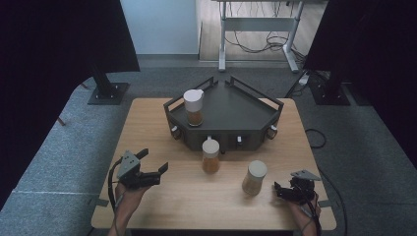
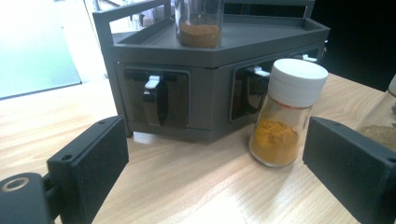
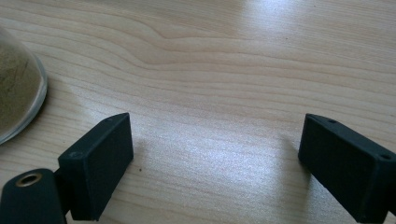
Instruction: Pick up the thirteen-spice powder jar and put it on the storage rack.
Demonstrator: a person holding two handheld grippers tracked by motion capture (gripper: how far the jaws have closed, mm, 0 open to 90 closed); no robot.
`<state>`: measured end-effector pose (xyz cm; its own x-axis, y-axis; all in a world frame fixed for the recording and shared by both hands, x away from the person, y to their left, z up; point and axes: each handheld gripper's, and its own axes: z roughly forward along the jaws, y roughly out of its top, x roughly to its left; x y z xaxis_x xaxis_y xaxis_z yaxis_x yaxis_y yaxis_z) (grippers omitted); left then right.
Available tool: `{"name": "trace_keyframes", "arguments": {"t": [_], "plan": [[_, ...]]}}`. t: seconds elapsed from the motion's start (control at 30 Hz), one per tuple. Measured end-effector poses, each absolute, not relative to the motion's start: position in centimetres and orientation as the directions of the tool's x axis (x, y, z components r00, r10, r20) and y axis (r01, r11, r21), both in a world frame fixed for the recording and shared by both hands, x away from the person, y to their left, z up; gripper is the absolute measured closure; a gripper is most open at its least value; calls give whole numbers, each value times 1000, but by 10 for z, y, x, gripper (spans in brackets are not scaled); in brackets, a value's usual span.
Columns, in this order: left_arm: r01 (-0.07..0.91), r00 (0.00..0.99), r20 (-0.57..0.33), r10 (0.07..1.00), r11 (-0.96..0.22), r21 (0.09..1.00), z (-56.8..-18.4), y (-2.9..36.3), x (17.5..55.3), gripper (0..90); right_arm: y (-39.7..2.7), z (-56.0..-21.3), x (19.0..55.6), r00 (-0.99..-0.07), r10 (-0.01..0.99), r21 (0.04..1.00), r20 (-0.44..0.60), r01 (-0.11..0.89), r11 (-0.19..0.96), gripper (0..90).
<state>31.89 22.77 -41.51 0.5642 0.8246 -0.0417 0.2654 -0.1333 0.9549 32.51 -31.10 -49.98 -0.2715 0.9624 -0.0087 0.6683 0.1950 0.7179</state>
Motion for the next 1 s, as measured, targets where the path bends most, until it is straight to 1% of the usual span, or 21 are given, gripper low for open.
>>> {"name": "trace_keyframes", "arguments": {"t": [1.0], "plan": [[349, 544, -62, 837, -158, 924, -448, 235, 302, 64, -311, -500, 325, -269, 963, 718, -9, 669, 193, 95]]}}
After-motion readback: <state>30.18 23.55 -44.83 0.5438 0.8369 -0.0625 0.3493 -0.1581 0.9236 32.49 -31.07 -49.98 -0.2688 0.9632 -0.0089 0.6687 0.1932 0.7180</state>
